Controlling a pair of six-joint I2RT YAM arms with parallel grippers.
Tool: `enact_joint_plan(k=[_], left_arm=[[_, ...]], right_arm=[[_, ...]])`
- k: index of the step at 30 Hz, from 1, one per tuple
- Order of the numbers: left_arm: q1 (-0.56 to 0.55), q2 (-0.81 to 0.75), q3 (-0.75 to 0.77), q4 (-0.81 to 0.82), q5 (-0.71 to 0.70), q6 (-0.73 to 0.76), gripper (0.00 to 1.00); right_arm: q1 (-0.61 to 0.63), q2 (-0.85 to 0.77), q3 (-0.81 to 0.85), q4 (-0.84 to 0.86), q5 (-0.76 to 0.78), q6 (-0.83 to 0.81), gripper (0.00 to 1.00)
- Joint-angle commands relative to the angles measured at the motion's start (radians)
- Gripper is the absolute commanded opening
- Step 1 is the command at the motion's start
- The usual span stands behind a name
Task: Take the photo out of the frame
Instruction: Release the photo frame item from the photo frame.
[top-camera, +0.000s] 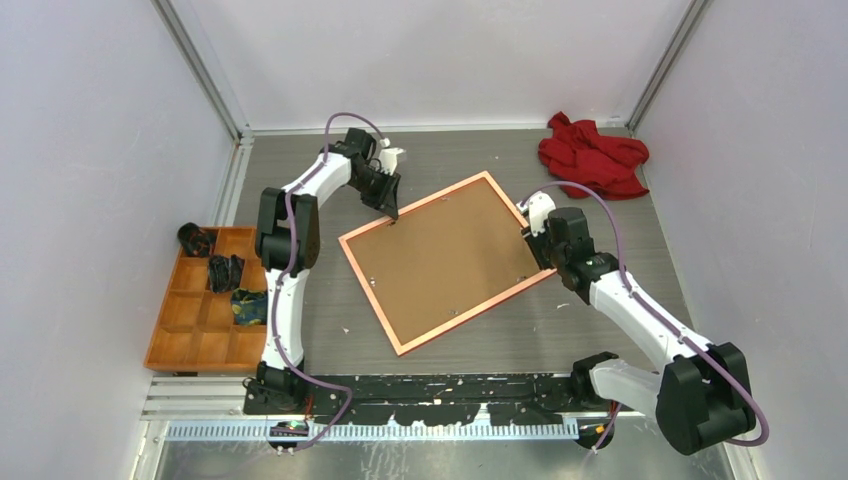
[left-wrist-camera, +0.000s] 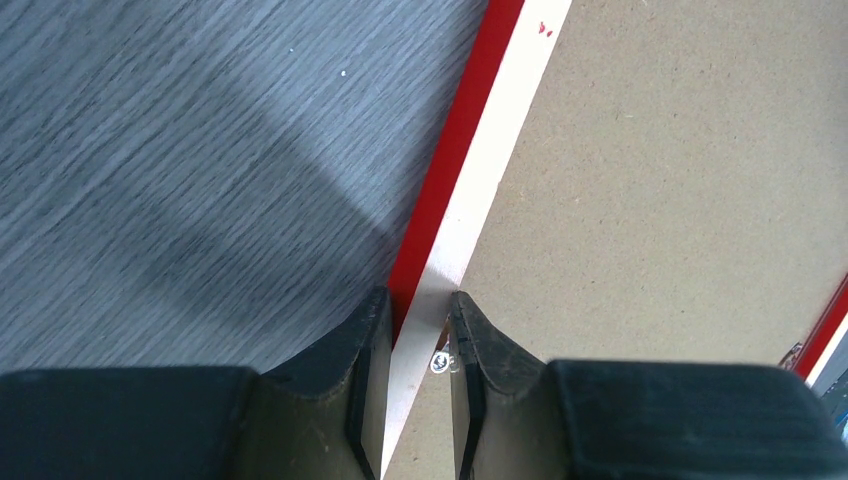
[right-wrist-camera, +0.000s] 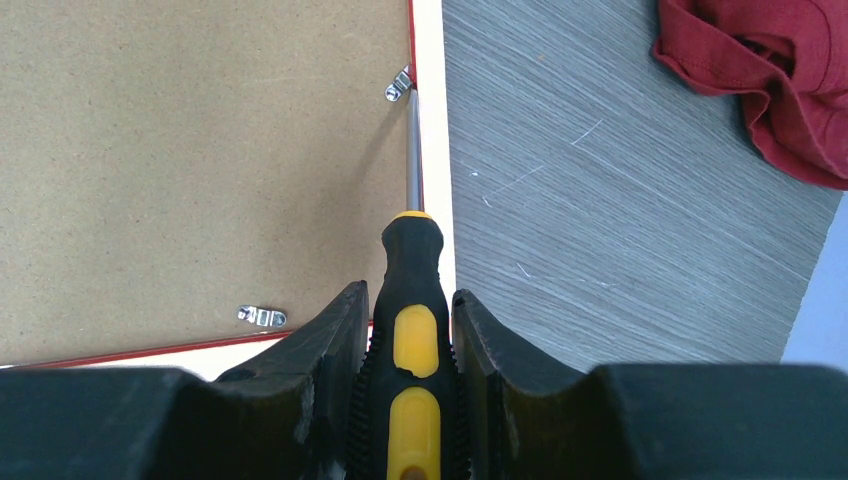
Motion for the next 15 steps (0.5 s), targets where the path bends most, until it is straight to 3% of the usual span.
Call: enact_joint_plan(k=[1,15], left_arm=[[0.011,0.044,0.018,-0.039,-0.023,-0.019,0.24],[0.010,0.082,0.071,-0.084,-0.013,-0.010,0.18]], right_arm=[[0.000,0.009,0.008,0.061,0.034,0.006,0.01],[0.018,0.029,-0.002,0.050,0.000,-0.027,0.01]])
